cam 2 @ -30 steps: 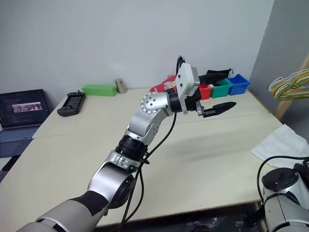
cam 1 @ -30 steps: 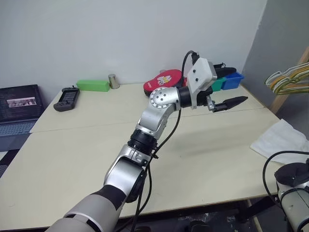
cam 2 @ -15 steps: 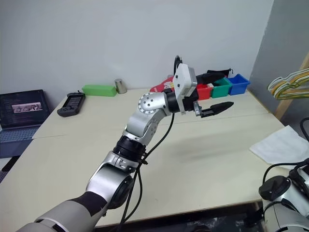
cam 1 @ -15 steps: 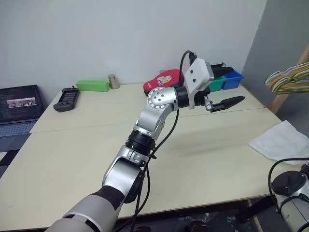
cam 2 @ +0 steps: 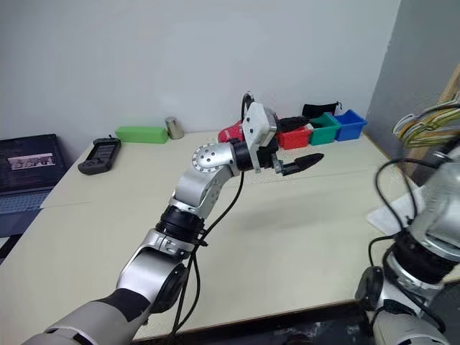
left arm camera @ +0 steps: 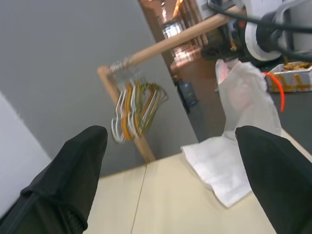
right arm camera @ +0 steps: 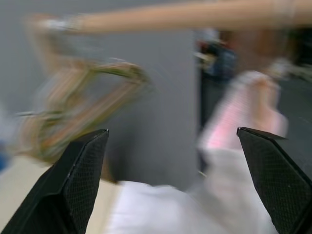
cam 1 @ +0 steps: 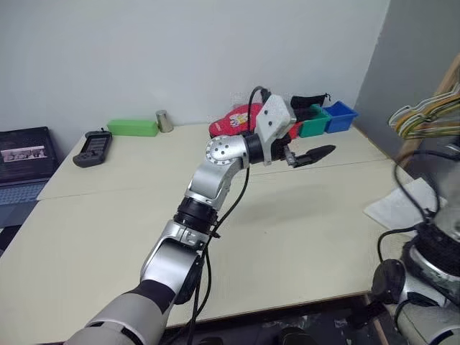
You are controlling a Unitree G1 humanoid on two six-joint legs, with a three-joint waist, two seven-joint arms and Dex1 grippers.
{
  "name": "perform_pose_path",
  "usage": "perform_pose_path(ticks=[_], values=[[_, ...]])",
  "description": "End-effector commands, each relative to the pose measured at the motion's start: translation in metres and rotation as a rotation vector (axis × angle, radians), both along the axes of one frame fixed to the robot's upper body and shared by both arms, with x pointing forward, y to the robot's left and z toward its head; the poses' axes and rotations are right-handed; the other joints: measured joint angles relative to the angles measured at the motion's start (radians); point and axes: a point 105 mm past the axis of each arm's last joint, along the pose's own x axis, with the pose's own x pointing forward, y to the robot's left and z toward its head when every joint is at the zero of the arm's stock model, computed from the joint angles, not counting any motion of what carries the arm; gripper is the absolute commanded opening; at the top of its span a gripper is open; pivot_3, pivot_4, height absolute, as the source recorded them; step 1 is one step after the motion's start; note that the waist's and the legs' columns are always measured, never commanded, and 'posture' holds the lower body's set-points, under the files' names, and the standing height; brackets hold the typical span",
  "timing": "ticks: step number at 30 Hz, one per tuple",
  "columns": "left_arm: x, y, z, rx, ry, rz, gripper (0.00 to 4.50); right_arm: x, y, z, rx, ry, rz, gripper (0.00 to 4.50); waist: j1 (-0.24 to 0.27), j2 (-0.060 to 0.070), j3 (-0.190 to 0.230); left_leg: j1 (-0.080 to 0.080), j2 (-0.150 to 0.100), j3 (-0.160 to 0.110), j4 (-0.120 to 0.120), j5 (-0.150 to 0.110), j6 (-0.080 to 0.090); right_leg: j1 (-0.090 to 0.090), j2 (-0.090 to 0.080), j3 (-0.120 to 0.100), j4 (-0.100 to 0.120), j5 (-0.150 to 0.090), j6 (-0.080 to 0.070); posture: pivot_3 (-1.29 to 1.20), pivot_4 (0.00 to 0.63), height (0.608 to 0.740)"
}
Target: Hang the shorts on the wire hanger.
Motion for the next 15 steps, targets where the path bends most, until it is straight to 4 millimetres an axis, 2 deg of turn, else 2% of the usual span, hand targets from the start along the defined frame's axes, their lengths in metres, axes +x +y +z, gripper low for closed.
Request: perform_pose_path(ticks=[1,5,6,9,12,15], values=[[0.032,0.056,-0.019,-0.047,0.122,0.295,4.5,0.034,0.059,-0.023,-0.075,0.059,0.299,4.46,0.003,-0.001,0.0,0.0,0.0,-0.001,0.0,0.0,0.0,0.0,0.0,0.0,0.0,0.0,0.0,0.14,0.0,0.74],[0.046,0.107,-0.045,-0.07,0.204,0.556,4.5,0.049,0.087,-0.056,-0.192,0.131,0.405,4.46,0.034,-0.004,0.003,-0.002,0.0,-0.006,0.0,0.0,0.0,-0.003,-0.002,-0.003,0.0,0.003,-0.005,0.2,0.0,0.74],[0.046,0.12,-0.055,-0.063,0.219,0.625,4.5,0.052,0.097,-0.068,-0.177,0.14,0.466,4.46,0.038,-0.005,0.003,-0.004,0.0,-0.007,0.0,0.0,0.0,-0.005,-0.004,-0.003,0.0,0.003,-0.005,0.23,0.0,0.74],[0.042,0.145,-0.079,-0.048,0.265,0.747,4.5,0.056,0.111,-0.093,-0.119,0.163,0.557,4.46,0.066,-0.009,0.005,-0.005,-0.001,-0.008,0.0,0.0,-0.001,-0.005,-0.01,-0.005,0.0,0.003,-0.005,0.27,0.0,0.74],[0.029,0.159,-0.108,-0.051,0.345,0.827,4.5,0.058,0.12,-0.119,-0.055,0.193,0.607,4.46,0.094,-0.012,0.005,-0.004,-0.002,-0.008,0.0,0.0,-0.001,-0.004,-0.012,-0.005,-0.001,0.004,-0.003,0.3,0.0,0.74],[0.02,0.162,-0.122,-0.051,0.385,0.849,4.5,0.06,0.123,-0.131,-0.016,0.205,0.607,4.46,0.126,-0.017,0.008,-0.004,-0.003,-0.01,0.001,0.0,-0.001,-0.003,-0.014,-0.007,-0.001,0.004,-0.003,0.31,0.0,0.74]])
